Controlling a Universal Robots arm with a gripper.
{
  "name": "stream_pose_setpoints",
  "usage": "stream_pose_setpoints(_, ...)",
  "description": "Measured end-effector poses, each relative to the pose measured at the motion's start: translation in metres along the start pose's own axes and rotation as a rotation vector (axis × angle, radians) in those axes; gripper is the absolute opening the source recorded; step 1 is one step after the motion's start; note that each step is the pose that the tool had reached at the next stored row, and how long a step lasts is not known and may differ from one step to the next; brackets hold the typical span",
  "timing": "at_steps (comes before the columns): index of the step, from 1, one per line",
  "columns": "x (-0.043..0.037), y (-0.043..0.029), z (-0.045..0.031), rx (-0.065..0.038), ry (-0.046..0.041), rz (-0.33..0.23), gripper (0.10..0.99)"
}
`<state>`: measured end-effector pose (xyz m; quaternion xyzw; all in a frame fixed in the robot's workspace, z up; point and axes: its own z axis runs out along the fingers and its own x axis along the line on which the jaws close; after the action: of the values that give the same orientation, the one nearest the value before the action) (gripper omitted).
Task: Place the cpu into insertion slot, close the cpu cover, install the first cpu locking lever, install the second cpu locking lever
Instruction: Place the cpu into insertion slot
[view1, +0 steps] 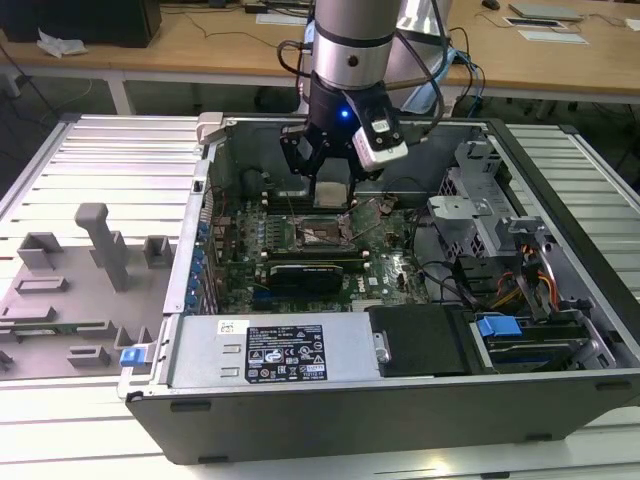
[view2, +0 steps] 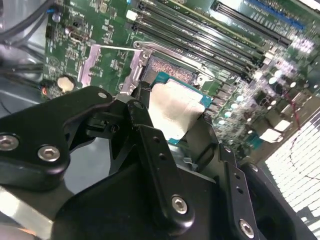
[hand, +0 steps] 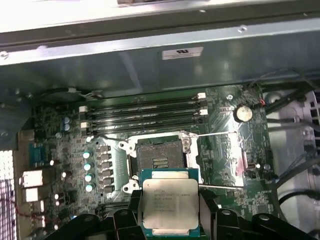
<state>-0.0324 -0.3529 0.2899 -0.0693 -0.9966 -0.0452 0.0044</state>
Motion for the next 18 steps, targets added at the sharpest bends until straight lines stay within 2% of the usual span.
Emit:
stream_pose_setpoints(8,0.0,-0.0003,0.0029,-0.003,-0.0153,0.17,0.537)
stream_pose_setpoints(18,-0.0001,-0.0004,0.0043,-0.005,-0.0305,0.339,0.537)
